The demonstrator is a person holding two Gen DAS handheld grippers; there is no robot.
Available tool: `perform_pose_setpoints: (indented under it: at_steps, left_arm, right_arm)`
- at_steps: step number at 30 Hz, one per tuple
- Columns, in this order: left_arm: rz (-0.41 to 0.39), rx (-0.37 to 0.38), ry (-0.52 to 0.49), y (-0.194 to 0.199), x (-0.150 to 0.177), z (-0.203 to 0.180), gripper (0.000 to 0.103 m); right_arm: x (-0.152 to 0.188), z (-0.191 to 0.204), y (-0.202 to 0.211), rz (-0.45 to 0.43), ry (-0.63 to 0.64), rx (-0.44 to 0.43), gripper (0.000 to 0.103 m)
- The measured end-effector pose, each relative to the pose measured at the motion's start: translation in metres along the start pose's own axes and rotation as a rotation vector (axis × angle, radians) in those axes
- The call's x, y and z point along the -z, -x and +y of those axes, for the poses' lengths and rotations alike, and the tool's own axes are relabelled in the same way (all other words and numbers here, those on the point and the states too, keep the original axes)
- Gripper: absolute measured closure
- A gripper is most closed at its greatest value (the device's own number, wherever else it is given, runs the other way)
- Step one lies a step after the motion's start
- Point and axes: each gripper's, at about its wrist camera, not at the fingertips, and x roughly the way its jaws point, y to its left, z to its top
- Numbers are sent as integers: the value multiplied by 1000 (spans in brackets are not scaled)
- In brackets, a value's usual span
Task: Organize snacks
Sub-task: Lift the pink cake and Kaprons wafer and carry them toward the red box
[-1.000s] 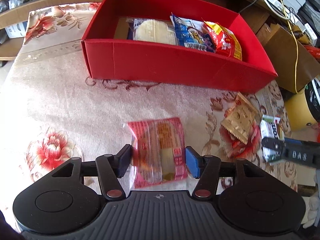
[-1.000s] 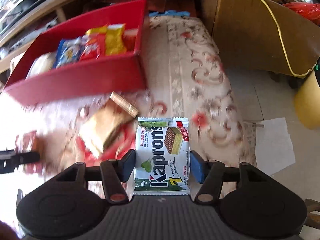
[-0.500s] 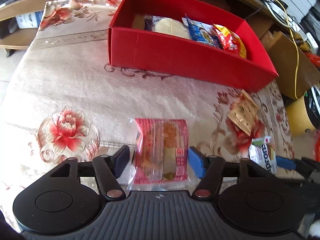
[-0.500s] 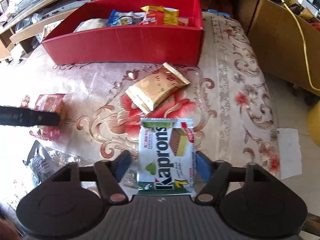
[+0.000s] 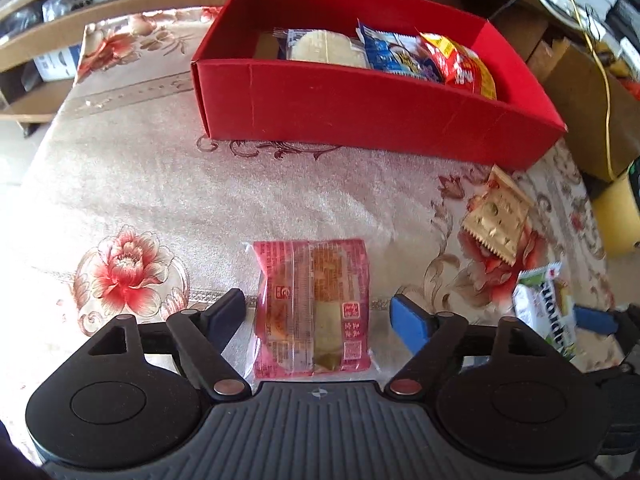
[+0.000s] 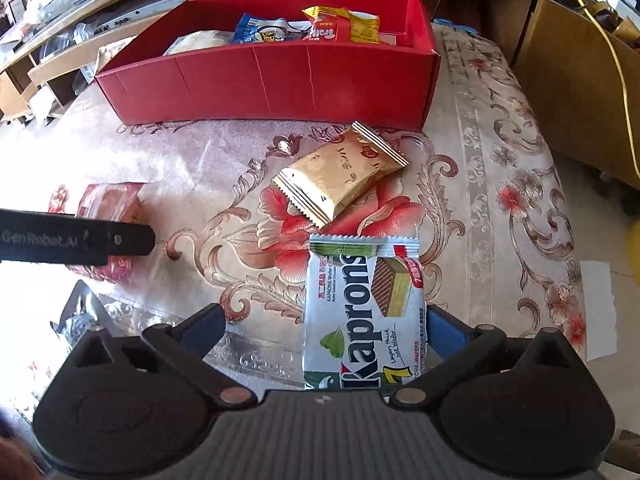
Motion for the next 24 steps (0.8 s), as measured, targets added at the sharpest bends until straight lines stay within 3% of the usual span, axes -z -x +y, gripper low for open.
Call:
perform_pose_setpoints:
  at_steps: [1,3,5,20,24]
  left_arm:
    - [0,-18,-11,1,2,-2,26]
    - [-8,-44,-19,4,4,-3,37]
    - [-14,-40,-7,8,6,0,42]
    - [-29,6,37,39,31,-3,43]
    - [-67,11,9,53,34,-11,43]
  right_arm:
    - [0,0,1,-1,4,13,6]
    - [1,1,6,-11,4,43,22]
    - [2,-3,13,-24,-11,44,49]
    - [25,5,52,-58,-53,29,49]
    - [27,8,60,-73,-50,31,49]
